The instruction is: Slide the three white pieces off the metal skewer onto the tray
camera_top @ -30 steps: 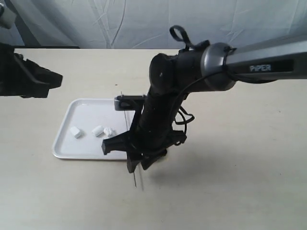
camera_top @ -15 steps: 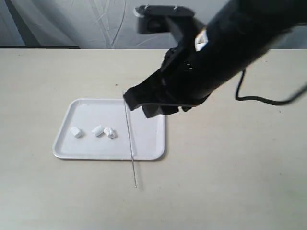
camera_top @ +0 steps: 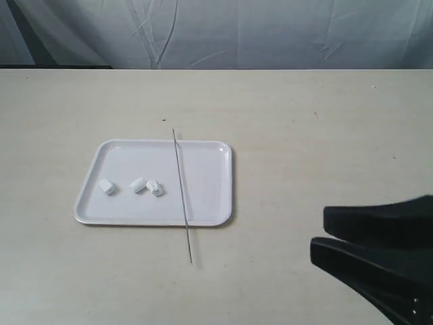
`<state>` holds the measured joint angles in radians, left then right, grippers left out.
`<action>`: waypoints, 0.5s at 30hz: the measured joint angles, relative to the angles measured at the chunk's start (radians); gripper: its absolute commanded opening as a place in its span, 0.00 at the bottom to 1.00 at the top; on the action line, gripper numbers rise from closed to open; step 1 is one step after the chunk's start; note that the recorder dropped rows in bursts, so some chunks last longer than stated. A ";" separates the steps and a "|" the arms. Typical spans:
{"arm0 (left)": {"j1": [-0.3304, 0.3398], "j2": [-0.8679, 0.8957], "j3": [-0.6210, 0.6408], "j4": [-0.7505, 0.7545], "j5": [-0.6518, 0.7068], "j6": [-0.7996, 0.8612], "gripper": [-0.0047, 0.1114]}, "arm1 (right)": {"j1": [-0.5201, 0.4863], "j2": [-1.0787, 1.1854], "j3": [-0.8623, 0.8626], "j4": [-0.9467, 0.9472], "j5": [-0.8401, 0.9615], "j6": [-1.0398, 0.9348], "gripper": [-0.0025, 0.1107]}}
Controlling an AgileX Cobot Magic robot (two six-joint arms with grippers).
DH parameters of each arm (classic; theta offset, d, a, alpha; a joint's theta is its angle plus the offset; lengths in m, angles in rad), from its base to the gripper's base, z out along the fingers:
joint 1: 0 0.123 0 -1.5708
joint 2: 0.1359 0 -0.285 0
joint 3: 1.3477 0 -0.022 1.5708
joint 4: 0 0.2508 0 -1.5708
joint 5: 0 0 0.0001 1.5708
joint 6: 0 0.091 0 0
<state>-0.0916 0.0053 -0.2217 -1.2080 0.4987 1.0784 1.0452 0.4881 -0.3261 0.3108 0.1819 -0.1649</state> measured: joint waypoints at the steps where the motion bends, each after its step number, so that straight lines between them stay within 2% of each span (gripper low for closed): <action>1: 0.000 0.000 0.009 -0.005 0.002 0.000 0.33 | 0.002 -0.037 0.049 0.029 -0.031 0.000 0.31; 7: 0.000 0.000 0.036 -0.023 0.000 0.000 0.33 | 0.003 -0.115 0.182 0.117 -0.086 0.002 0.31; 15: 0.000 -0.001 0.037 -0.040 -0.002 -0.140 0.33 | 0.003 -0.115 0.199 0.241 -0.043 0.007 0.31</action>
<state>-0.0916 0.0047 -0.1849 -1.2478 0.4970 0.9380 1.0482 0.3732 -0.1271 0.5514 0.1392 -0.1581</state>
